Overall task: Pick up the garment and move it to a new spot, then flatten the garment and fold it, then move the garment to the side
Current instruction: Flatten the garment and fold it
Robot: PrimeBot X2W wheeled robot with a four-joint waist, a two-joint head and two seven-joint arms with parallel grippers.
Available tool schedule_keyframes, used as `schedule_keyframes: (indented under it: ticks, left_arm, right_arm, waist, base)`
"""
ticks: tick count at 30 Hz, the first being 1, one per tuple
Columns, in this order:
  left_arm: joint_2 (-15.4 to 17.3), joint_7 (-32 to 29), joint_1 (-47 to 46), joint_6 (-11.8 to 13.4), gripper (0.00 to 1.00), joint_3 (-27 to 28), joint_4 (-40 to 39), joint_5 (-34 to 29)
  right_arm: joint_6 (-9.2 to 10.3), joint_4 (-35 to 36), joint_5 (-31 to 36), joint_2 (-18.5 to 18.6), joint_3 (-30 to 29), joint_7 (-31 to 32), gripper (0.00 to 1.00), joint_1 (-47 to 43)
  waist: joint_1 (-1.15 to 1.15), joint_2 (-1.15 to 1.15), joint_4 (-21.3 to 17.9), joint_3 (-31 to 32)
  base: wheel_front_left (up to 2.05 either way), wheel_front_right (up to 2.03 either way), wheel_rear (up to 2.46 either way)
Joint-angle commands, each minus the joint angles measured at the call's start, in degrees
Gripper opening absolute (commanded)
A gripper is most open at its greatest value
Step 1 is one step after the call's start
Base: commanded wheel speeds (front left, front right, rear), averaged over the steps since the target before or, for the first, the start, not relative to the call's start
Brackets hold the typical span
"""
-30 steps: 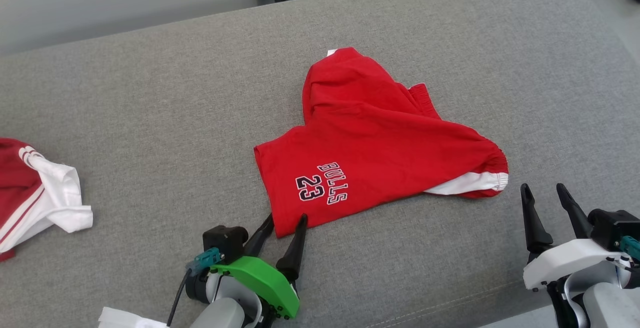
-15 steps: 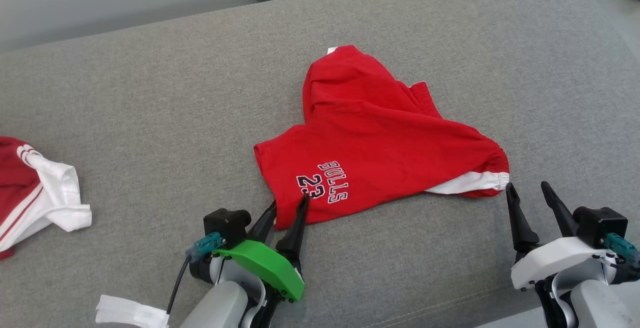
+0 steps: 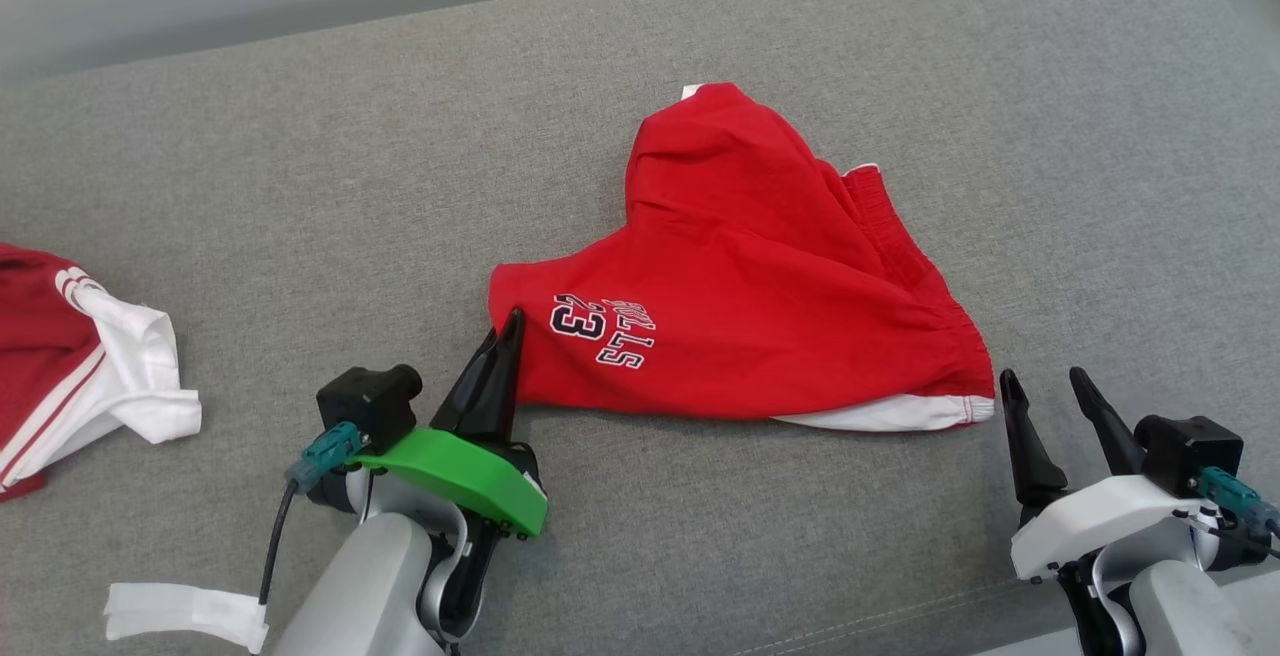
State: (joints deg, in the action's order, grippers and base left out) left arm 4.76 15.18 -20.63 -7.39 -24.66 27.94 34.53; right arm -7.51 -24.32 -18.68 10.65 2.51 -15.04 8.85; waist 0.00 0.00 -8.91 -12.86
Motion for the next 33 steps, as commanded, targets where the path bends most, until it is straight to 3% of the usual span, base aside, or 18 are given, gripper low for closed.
schedule_keyframes:
  ticks: [1, 10, 23, 24, 25, 26, 33]
  left_arm:
    - [0.62, -0.05, -1.47, -0.15, 0.0, 0.07, 0.35, -0.8]
    - [2.43, -0.04, -9.35, -0.15, 0.0, 2.02, 9.26, -3.29]
    - [2.4, -0.04, -18.14, 0.42, 0.01, 5.53, 18.06, -6.63]
    - [2.25, -0.04, -18.28, 0.47, 0.24, 6.0, 18.49, -6.9]
    - [2.13, -0.04, -18.2, 0.57, 0.78, 6.61, 18.71, -7.32]
    - [1.94, -0.04, -17.83, 0.79, 1.0, 7.31, 18.82, -7.6]
    - [0.32, -0.05, -12.56, 1.24, 1.0, 12.75, 13.52, -10.99]
  right_arm:
    - [0.03, -0.09, -0.51, -0.07, 0.12, -0.18, 1.0, 0.81]
    - [0.03, -0.14, -0.77, -0.4, 1.29, -0.18, 1.0, 2.02]
    - [0.04, 0.59, -0.9, -2.15, 2.44, -0.19, 1.0, 3.46]
    - [0.03, 0.85, -0.97, -2.35, 2.73, -0.19, 1.0, 3.49]
    - [0.03, 1.16, -1.07, -2.48, 2.95, -0.19, 1.0, 3.5]
    - [0.03, 1.46, -1.18, -2.52, 3.08, -0.18, 1.0, 3.48]
    - [0.03, 4.85, -0.96, -1.56, 5.61, -0.18, 1.0, 3.82]
  waist:
    - [0.0, 0.0, 0.0, -0.2]
    - [0.0, 0.0, -2.27, -2.34]
    - [0.0, 0.0, -6.18, -4.73]
    - [0.0, 0.0, -6.26, -4.67]
    - [0.0, 0.0, -6.19, -4.52]
    - [0.0, 0.0, -5.94, -4.27]
    - [0.0, 0.0, -1.26, -1.5]
  base:
    - [0.0, 0.0, 0.0]
    - [0.0, 0.0, 0.0]
    - [0.0, 0.0, 0.0]
    - [0.0, 0.0, 0.0]
    - [0.0, 0.0, 0.0]
    - [0.0, 0.0, 0.0]
    - [0.0, 0.0, 0.0]
